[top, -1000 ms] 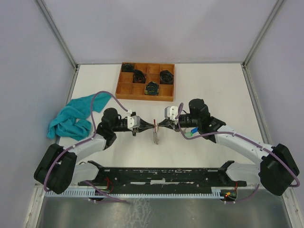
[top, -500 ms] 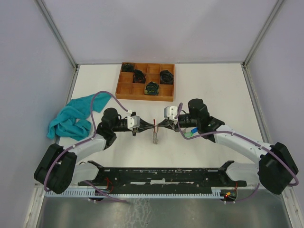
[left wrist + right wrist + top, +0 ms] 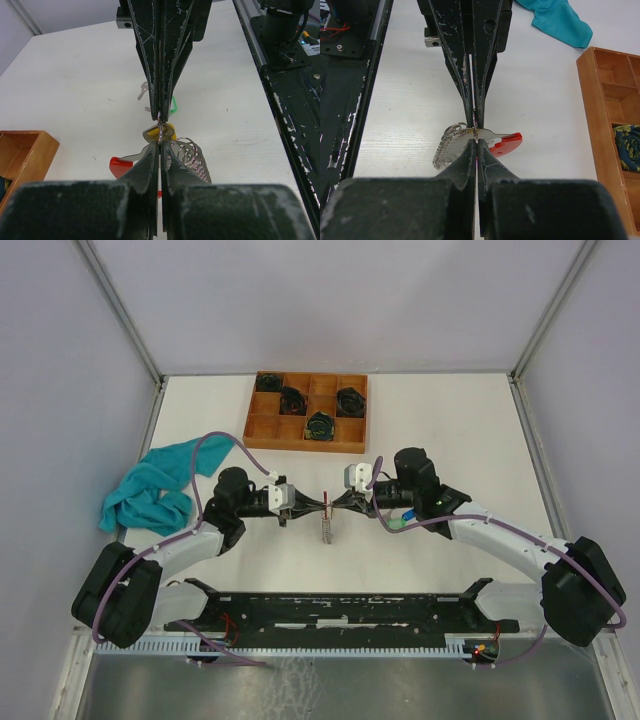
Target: Put the keys on the keyring
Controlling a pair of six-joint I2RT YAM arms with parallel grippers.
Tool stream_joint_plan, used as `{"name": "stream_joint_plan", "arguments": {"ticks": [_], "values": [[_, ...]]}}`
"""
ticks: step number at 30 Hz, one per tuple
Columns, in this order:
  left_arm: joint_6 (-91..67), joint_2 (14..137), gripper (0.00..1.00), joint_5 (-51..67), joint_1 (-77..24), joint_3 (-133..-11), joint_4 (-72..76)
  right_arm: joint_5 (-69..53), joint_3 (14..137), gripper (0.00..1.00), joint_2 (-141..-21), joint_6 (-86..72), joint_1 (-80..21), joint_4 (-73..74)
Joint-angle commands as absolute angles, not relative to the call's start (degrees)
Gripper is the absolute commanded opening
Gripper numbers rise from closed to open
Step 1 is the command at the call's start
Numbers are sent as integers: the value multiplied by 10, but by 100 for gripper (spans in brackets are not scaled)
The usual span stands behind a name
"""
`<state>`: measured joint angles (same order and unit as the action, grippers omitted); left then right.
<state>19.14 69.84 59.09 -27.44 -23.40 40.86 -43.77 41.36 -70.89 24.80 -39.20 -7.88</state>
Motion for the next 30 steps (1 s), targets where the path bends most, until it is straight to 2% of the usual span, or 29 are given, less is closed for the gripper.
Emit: {"name": "stream_joint_plan", "arguments": {"ticks": [1, 30], "values": [[195, 700, 3, 604, -272, -248, 439, -460, 428, 1, -704, 236, -390, -100], [192, 701, 3, 608, -272, -252, 435, -484, 442, 1, -732, 211, -403, -122]]}}
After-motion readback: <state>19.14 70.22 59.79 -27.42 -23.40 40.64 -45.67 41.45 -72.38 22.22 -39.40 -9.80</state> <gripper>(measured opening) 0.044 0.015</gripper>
